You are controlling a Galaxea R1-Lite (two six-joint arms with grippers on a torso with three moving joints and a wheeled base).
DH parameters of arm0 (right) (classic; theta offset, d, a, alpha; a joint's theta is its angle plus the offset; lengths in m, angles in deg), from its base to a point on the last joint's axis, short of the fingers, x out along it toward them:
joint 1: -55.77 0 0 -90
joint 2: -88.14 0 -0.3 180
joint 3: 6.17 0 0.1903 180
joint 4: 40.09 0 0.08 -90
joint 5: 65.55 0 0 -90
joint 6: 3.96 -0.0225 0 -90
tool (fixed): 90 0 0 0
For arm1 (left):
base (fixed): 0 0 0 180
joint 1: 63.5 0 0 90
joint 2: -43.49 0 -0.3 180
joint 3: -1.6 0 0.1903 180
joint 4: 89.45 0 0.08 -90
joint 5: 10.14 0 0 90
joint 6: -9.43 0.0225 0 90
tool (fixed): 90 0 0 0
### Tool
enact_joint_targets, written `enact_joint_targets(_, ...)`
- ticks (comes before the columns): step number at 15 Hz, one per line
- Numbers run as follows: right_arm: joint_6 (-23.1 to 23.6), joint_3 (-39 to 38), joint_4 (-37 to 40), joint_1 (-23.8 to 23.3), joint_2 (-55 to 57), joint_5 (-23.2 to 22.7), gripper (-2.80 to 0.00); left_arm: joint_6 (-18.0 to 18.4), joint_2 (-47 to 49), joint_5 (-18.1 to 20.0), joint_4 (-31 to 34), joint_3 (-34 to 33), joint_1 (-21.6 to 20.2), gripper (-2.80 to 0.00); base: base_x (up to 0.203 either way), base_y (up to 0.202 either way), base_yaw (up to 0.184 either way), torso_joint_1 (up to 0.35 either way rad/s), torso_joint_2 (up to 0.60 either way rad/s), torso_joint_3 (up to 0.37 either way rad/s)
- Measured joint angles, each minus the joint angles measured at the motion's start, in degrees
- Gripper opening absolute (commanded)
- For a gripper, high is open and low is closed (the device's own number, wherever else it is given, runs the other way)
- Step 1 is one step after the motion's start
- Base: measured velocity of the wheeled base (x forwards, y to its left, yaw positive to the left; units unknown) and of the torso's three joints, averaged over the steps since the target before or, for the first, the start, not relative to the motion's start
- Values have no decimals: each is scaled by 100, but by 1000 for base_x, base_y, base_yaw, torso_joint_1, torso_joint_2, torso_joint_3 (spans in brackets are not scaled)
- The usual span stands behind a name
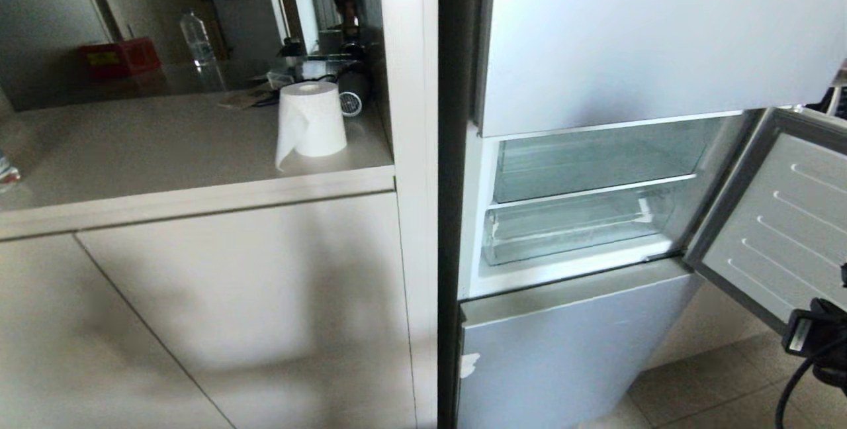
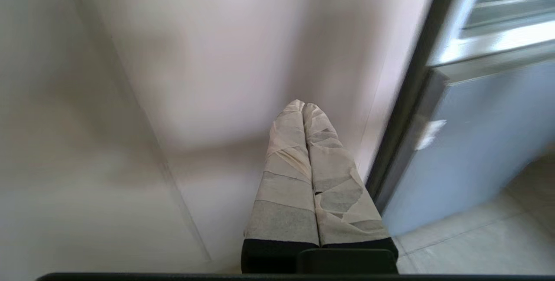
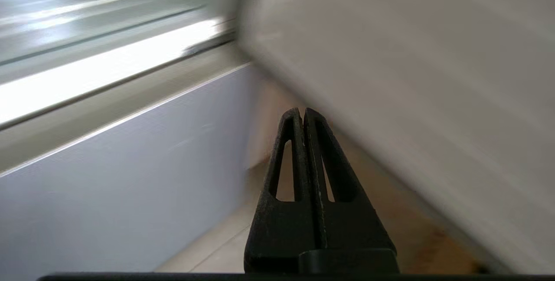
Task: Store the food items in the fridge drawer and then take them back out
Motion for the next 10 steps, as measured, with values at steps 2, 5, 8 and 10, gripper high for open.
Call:
enact_joint_targets(2, 218, 0, -6, -99, -411, -4, -280, -1, 0, 0, -2, 0, -2, -280, -3, 4, -178, 3, 2, 2)
enact_joint_targets(5, 474, 0, -2, -130, -902, -11, -280, -2, 0, 0, -1, 0, -2, -280, 3, 8, -176, 0, 1, 4)
enact_joint_targets(8, 491, 0, 0, -209, -1168, -11, -280, 1, 0, 0, -2, 0, 1, -280, 1, 8, -176, 1, 2, 0)
enact_joint_targets(10, 498, 0, 2, -253, -1287, -15, -280, 0, 0, 0, -1, 0, 1, -280, 3, 8, -177, -1, 4, 0)
